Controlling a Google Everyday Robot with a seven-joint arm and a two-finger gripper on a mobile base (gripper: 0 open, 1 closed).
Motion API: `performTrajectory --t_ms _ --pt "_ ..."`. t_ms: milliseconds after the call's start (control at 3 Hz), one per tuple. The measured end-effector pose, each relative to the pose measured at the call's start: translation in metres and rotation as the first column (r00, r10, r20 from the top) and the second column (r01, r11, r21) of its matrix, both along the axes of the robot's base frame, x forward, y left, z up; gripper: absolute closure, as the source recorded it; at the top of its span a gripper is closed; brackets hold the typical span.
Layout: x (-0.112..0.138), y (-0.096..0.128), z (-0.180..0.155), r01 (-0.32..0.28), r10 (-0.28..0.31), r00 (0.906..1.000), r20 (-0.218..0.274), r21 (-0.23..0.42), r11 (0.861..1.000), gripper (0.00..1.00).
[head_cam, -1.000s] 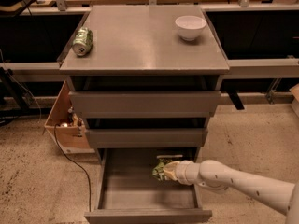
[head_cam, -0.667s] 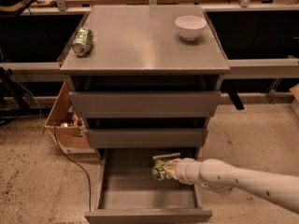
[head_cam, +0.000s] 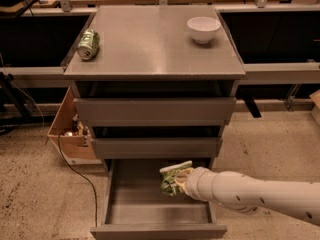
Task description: Pick green jalapeno chip bag from bottom drawer and place on counter
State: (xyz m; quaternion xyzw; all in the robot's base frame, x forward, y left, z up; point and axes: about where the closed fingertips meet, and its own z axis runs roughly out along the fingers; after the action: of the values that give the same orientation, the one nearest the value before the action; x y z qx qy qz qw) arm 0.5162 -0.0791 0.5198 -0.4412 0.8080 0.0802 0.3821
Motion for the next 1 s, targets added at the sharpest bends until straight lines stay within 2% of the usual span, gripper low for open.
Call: performTrajectory --t_ms 333,667,1000 --pt "0.010 -0.005 0.037 -0.002 0.005 0.9976 0.069 -0.033 0.999 1.00" --pt "0.010 -0.005 0.037 -0.002 0.005 0.9976 0.069 -0.033 0.999 1.00" --pt "0.021 -0.008 0.058 -0.012 0.013 0.9969 0.078 -0.020 1.000 1.00"
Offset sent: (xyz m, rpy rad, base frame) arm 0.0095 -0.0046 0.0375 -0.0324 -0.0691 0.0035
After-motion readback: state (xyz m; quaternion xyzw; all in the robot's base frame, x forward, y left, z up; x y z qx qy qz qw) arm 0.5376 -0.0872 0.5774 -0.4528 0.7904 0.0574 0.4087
